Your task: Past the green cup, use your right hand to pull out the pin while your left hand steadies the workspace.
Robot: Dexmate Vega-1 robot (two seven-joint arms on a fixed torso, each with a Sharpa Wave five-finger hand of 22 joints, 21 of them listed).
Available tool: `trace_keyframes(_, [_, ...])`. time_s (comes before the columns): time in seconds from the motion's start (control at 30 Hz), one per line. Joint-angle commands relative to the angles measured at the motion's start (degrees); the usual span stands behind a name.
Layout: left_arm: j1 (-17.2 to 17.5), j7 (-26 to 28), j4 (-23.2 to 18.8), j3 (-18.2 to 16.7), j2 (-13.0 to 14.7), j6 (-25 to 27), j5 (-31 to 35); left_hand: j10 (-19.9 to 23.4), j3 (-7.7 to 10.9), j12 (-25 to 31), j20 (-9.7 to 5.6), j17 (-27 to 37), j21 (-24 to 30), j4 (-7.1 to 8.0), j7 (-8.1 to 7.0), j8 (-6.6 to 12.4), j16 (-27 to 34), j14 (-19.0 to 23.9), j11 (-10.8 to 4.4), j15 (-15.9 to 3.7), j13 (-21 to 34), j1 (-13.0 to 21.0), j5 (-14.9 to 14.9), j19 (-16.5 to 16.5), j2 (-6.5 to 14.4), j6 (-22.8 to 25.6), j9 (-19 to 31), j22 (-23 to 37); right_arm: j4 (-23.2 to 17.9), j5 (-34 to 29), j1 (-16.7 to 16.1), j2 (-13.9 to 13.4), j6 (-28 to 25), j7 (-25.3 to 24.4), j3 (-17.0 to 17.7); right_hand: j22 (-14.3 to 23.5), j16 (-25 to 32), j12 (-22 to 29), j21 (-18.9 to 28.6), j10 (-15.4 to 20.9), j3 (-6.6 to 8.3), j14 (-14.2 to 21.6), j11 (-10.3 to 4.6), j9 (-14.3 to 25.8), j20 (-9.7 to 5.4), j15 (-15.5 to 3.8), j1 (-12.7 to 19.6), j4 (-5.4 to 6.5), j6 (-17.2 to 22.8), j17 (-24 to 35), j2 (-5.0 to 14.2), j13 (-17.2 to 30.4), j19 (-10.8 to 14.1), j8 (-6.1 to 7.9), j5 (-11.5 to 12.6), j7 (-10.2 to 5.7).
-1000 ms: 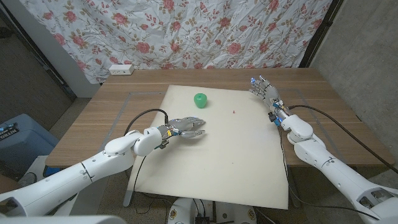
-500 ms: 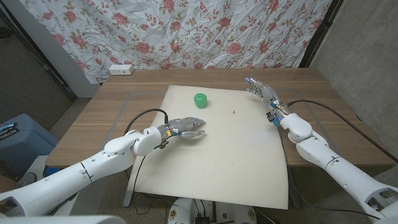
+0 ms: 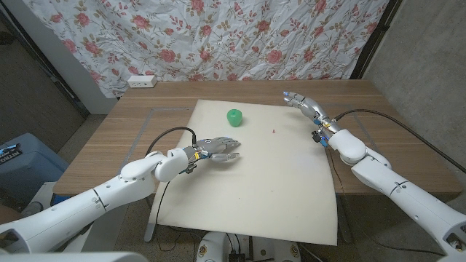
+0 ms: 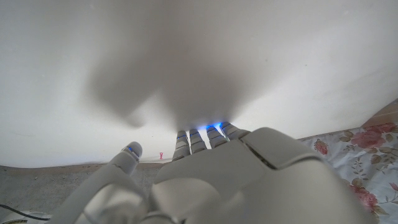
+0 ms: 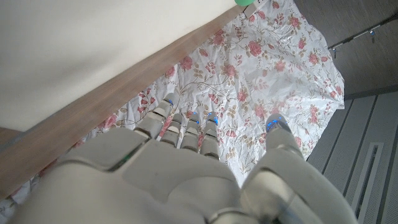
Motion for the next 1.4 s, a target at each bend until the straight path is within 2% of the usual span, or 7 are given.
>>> trace_keyframes(0.03, [-0.4, -0.3, 0.4, -0.2, 0.2, -0.8, 0.1, 0.4, 0.06, 0.4, -7.79, 0.2, 0.2, 0.10, -0.19, 0.38, 0.4, 0.5, 0.08, -4.35, 0.1, 0.2, 0.2, 0.0, 7.0, 0.5, 0.2, 0.3, -6.2, -6.6, -0.4, -3.9, -5.2, -1.2, -0.6, 0.1, -0.1, -0.1, -0.1, -1.0, 0.86, -0.7, -0.04, 0.3, 0.07, 0.31, 2.4, -0.08, -0.9, -0.2, -0.40, 0.1, -1.0, 0.00, 0.7, -0.19])
trace_keyframes(0.2, [-0.6, -0.5, 0.4, -0.3, 0.4, -0.8, 0.3, 0.5, 0.11, 0.5, -7.78, 0.2, 0.2, 0.07, -0.17, 0.38, 0.4, 0.6, 0.03, -4.29, 0.1, 0.2, 0.2, 0.1, 7.0, 0.6, 0.2, 0.3, -8.1, -9.1, -0.1, -5.1, -7.5, -1.2, -1.0, 0.1, 0.0, -0.2, -0.1, -2.0, 1.43, -1.2, 0.02, 0.3, 0.20, 0.50, 4.3, -0.15, -1.1, -0.4, -0.85, 0.1, -1.7, 0.12, 1.1, -0.59])
trace_keyframes(0.33, [-0.8, -0.8, 0.6, -0.2, 0.4, -1.2, 0.3, 0.6, 0.13, 0.5, -7.79, 0.2, 0.2, 0.05, -0.22, 0.35, 0.4, 0.6, 0.05, -4.29, 0.1, 0.2, 0.2, 0.1, 7.0, 0.6, 0.2, 0.2, -9.8, -10.9, 0.1, -5.9, -9.6, -1.2, -1.3, 0.1, 0.1, 0.0, -0.2, -2.5, 2.03, -1.7, -0.19, 0.4, 1.42, 0.85, 6.4, -0.18, -1.2, -0.7, -1.47, 0.2, -2.6, 0.39, 1.6, -0.83])
trace_keyframes(0.5, [-1.0, -0.8, 1.0, -0.2, 0.1, -1.5, 0.1, 0.7, 0.15, 0.5, -7.79, 0.1, 0.2, 0.02, -0.22, 0.33, 0.4, 0.7, 0.05, -4.25, 0.1, 0.3, 0.2, 0.2, 7.0, 0.7, 0.2, 0.2, -12.8, -14.3, 0.5, -7.6, -13.6, -0.7, -1.8, 0.1, 0.1, -0.2, -0.2, -4.3, 2.54, -3.0, -0.48, 0.6, 3.13, 0.98, 9.4, -0.06, -1.1, -1.0, -3.11, 0.2, -4.6, 0.82, 1.8, -1.95])
trace_keyframes(0.63, [-1.0, -0.4, 1.2, -0.3, -0.1, -1.4, 0.2, 0.9, 0.21, 0.6, -7.80, 0.1, 0.3, -0.04, -0.25, 0.44, 0.5, 1.1, -0.04, -4.34, 0.1, 0.3, 0.2, 0.4, 7.0, 1.2, 0.2, 0.2, -15.9, -19.3, 1.2, -9.2, -19.0, -0.1, -2.9, 0.2, 0.1, 0.0, -0.4, -4.8, 2.54, -3.7, -0.72, 0.7, 3.05, 0.53, 10.8, 0.14, -0.8, -1.2, -4.26, 0.2, -6.8, 1.18, 1.7, -2.61])
trace_keyframes(0.8, [-1.4, -0.7, 1.5, -0.1, 0.0, -2.1, 0.3, 1.2, 0.29, 0.7, -7.71, 0.1, 0.4, -0.10, -0.15, 0.43, 0.6, 1.3, -0.02, -4.31, 0.1, 0.4, 0.3, 0.6, 7.0, 1.4, 0.2, 0.2, -17.4, -20.6, 2.0, -10.1, -21.5, 1.6, -3.5, 0.2, -0.1, -0.1, -0.5, -5.7, 2.53, -5.1, -0.76, 0.8, 3.01, 1.23, 11.7, 0.38, -0.4, -1.3, -4.94, 0.2, -8.6, 1.49, 1.6, -2.64])
trace_keyframes(1.4, [-1.1, -1.3, 1.1, 0.0, 0.1, -1.3, 0.7, 1.6, 0.52, 0.7, -7.66, 0.1, 0.4, -0.23, -0.17, 0.35, 0.5, 1.5, -0.09, -4.29, 0.1, 0.5, 0.3, 0.8, 6.9, 1.8, 0.1, 0.2, -24.0, -25.2, 4.5, -12.7, -33.7, 8.9, -6.3, 0.2, 0.1, -0.1, 0.1, -9.5, 2.01, -8.8, -0.07, 1.1, 6.63, 4.02, 12.1, 1.46, 1.5, -1.1, -6.18, 0.3, -11.0, 2.40, 1.3, -2.37])
